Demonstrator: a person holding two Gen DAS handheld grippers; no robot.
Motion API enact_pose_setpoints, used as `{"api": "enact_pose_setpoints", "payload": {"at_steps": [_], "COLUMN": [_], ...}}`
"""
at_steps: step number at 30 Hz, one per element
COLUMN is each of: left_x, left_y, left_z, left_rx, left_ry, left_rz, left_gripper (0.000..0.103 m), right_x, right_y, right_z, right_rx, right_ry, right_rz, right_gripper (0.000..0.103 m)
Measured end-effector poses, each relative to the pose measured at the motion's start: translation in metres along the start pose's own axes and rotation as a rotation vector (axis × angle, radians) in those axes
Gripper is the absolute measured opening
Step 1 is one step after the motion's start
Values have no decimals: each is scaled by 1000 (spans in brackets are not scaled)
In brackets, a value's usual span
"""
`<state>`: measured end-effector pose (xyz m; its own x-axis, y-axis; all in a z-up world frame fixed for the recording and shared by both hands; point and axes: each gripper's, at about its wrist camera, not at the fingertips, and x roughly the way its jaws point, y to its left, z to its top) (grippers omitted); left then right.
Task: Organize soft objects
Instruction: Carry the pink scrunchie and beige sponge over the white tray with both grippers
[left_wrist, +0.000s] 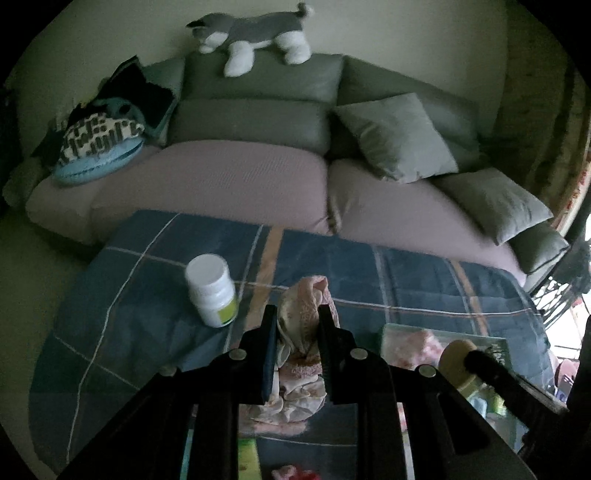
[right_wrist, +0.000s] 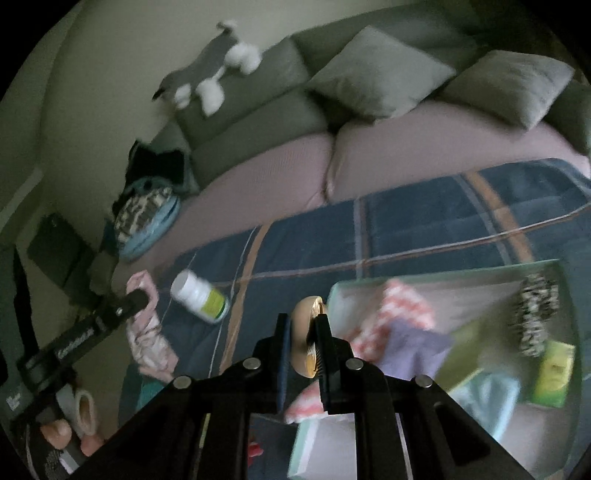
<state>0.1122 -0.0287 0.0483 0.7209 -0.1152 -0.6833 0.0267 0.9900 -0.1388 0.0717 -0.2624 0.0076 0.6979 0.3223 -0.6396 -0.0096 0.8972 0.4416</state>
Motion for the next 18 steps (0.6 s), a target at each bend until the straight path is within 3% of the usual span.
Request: {"api": "enact_pose_setpoints", "payload": {"at_steps": [7, 18], "left_x": [-2, 7], "left_y": [-41, -114], "left_z": [-4, -20], "left_rx": [77, 213], "left_ry": [2, 43], "left_rz": [-83, -179], "left_gripper": [22, 22], "right_x": [-45, -88], "right_y": [-42, -107], "right_z": [13, 14], "right_rx": [85, 225], "right_ry": [-116, -187], "right_rz": [-116, -289], "right_gripper": [14, 14]}}
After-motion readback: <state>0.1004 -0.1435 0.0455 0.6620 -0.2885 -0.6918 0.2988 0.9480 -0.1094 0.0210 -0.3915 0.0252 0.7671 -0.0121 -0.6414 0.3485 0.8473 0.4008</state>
